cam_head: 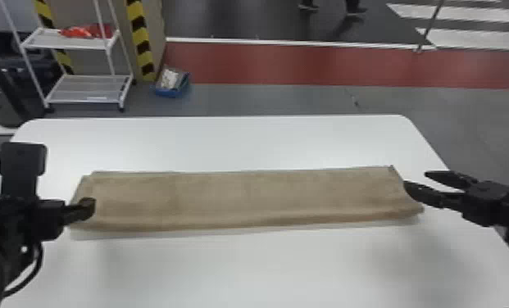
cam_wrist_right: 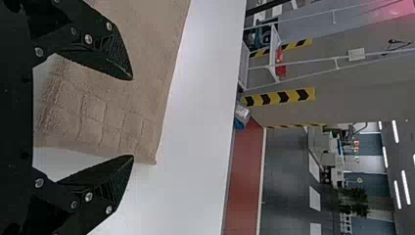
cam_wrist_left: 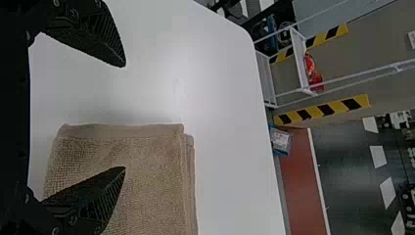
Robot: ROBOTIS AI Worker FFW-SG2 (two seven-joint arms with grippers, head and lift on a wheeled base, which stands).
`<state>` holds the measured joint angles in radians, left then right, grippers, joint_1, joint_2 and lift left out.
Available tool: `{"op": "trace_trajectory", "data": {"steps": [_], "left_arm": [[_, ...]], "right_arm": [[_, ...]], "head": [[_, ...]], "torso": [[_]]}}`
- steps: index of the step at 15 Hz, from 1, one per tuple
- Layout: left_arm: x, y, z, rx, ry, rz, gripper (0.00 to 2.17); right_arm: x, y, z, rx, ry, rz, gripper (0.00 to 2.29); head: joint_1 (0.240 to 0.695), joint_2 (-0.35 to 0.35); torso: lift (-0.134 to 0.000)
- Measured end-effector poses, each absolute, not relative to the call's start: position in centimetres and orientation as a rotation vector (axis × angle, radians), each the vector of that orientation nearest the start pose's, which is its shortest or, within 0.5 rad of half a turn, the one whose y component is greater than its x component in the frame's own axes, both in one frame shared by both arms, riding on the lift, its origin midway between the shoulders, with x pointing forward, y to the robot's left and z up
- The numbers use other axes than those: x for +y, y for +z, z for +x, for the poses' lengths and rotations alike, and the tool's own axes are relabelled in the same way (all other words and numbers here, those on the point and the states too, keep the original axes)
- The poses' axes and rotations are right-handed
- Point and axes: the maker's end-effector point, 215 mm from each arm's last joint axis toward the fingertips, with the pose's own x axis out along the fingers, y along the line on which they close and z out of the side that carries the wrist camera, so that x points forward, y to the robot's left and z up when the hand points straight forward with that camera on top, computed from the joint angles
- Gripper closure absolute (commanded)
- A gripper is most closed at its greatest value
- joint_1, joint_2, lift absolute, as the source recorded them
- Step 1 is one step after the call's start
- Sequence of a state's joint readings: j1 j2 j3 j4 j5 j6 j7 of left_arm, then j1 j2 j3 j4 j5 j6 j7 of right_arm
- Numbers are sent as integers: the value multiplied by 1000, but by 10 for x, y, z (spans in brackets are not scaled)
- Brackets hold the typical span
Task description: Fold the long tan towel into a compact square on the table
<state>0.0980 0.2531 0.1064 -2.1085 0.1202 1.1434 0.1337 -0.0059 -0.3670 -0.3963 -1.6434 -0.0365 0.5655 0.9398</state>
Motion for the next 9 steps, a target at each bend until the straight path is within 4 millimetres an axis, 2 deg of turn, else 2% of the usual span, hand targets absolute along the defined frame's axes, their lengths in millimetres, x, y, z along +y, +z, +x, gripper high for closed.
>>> {"op": "trace_trajectory", "data": {"steps": [2, 3, 4, 5, 6, 9], "left_arm": [[377, -405, 489, 661, 230, 149, 124], [379, -404, 493, 637, 236, 132, 124], [379, -404, 495, 618, 237, 119, 124], [380, -404, 496, 599, 238, 108, 124], [381, -405, 495, 589, 240, 101, 124], [386, -411, 490, 594, 245, 93, 124]], "right_arm": [[-359, -379, 525, 445, 519, -32, 485], [-332, -383, 528, 450, 560, -44, 758], [-308, -386, 531, 452, 595, -52, 1322], [-278, -387, 535, 450, 640, -58, 1764], [-248, -390, 539, 449, 683, -62, 1997], [-179, -401, 545, 414, 778, -84, 2047]], "head": [[695, -4], [695, 42], [695, 68], [695, 94], [695, 122], [695, 214]], "torso": [[-125], [-125], [-125], [-125], [-125], [-125]]}}
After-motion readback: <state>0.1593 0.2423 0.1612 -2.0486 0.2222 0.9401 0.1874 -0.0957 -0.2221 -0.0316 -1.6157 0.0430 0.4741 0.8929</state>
